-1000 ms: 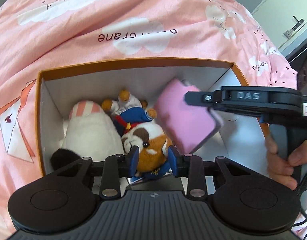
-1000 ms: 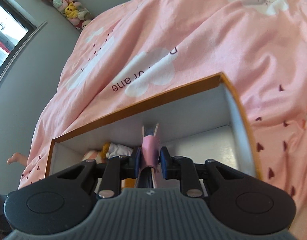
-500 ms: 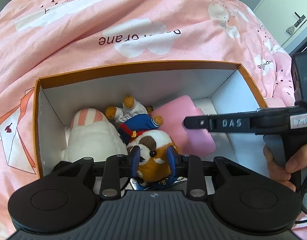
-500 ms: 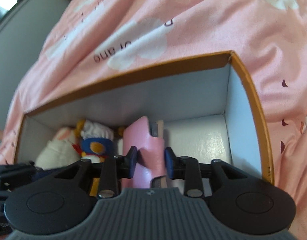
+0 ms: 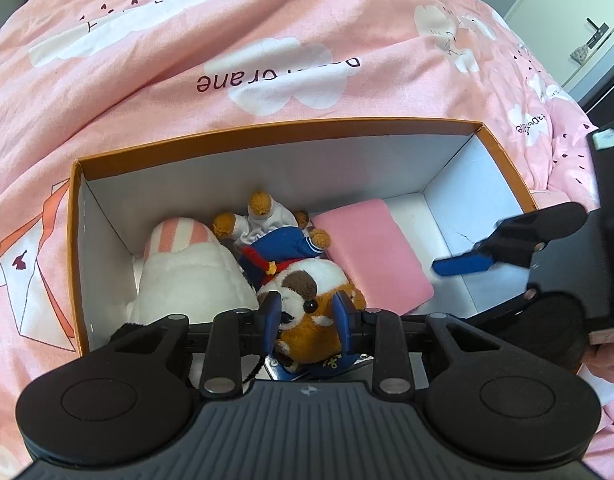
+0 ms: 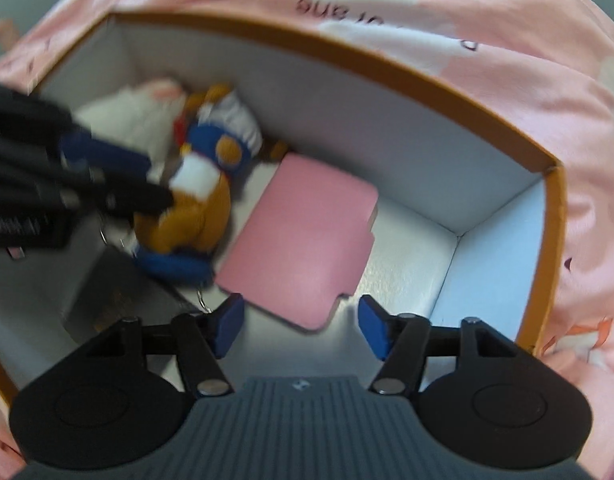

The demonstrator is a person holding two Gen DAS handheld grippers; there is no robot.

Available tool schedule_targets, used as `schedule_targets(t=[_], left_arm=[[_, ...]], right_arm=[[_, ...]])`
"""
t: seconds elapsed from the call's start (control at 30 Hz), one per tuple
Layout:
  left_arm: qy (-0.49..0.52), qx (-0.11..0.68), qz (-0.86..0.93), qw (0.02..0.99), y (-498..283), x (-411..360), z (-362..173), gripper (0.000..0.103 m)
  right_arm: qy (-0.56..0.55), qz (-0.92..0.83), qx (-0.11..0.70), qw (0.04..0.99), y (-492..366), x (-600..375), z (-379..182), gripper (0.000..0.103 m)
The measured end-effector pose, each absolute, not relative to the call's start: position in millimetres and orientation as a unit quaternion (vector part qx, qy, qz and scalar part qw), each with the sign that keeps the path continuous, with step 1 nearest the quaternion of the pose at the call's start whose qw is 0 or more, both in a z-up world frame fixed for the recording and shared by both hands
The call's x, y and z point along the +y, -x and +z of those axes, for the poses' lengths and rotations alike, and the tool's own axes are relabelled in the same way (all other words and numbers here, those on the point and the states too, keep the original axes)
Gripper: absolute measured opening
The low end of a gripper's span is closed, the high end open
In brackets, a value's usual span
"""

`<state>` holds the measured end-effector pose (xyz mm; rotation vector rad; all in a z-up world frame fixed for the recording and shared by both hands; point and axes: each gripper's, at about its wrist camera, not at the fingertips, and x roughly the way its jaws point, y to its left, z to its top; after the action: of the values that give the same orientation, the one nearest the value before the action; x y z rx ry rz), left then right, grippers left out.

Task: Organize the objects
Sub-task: 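Lower both items into the orange box and open both grippers, then withdraw both grippers from the box toward the remaining items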

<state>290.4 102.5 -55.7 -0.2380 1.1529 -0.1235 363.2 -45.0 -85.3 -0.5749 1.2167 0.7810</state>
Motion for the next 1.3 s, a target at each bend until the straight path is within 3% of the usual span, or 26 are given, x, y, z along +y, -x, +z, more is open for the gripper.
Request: schedule_targets(t=[0.07, 0.17, 0.43, 0.8, 1.03, 1.13, 1.3], left_arm=[[0.111, 0.543, -0.057, 0.830, -291, 102, -56, 0.034], [0.108, 0.543, -0.057, 0.831, -292, 101, -55, 0.034], [0.087, 0.510, -0.075, 0.852, -280, 94, -36, 0.034], [0.058, 0.453, -0.119, 0.882, -189, 58, 25, 0.034], [0.109, 0.504, -0.161, 0.841, -143, 31, -9, 0.035], [0.144, 0.536, -0.158, 0.817, -134, 24, -37, 0.034], [0.172, 0.560, -0.161, 0.794, -116, 10, -69, 0.042]], right_arm=[[0.262, 0.353, 0.556, 0.705, -364, -43, -92, 0.043], [0.252, 0.350, 0.558, 0.709, -367, -42, -96, 0.040], [0.232, 0.352, 0.550, 0.721, -365, -51, -85, 0.040], [0.091, 0.368, 0.475, 0.794, -293, -118, 3, 0.040], [0.032, 0.350, 0.467, 0.811, -232, -155, 4, 0.039], [0.037, 0.329, 0.477, 0.814, -212, -165, -8, 0.024], [0.029, 0.313, 0.506, 0.803, -183, -179, -37, 0.024]])
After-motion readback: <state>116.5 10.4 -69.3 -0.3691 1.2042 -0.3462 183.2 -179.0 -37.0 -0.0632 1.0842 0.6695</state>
